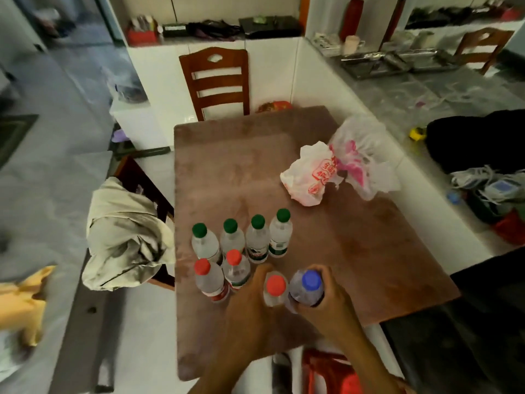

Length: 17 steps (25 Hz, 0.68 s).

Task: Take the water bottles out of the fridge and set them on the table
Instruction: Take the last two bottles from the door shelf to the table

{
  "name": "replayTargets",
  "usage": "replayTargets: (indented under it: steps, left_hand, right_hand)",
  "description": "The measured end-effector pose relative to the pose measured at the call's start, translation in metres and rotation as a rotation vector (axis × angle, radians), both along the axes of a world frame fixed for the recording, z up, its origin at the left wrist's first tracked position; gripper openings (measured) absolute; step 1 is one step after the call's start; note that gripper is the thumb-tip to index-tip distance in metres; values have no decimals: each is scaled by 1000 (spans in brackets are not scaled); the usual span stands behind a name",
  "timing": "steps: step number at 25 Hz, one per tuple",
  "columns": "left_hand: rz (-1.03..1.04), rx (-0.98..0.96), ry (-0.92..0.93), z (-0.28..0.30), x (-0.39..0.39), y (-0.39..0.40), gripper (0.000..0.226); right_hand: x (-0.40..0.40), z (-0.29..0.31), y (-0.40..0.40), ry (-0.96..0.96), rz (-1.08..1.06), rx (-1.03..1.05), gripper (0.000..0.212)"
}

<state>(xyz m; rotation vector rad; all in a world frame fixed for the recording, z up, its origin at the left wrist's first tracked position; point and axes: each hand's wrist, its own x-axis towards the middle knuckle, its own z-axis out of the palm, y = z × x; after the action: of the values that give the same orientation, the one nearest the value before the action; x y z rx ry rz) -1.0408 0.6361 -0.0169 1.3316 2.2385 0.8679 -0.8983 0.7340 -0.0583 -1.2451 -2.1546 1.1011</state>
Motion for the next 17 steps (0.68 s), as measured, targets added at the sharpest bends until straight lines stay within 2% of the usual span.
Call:
replayTargets:
  steps: [2,3,5,6,9,12,14,17]
  left_hand:
    - [102,53,-124,-8,-4,21,22]
    - [136,58,-127,-14,-8,30,14]
    - [178,57,-123,-29,-12,44,22]
    - [201,48,-120,-33,-14,51,26]
    - [258,17,-61,-47,-15,63,33]
    - [292,46,-113,-57,-18,70,44]
    - [315,53,-105,-58,-19,75,42]
    - [357,76,-57,-65,-17,79,27]
  right_hand:
    - [-9,-6,31,-46,105,-15,57]
    - [-16,-7,44,-54,112,10,52]
    - [-28,-19,64,-13,84,0,36]
    - [-32,-32,71,-17,127,-41,35]
    - [-36,-48,88,-41,209,-110,46]
    - [-45,-56,101,-37,273,-154,48]
    - [-52,-57,109,-19,307,-176,52]
    - [-53,-57,115,-43,340,-182,64]
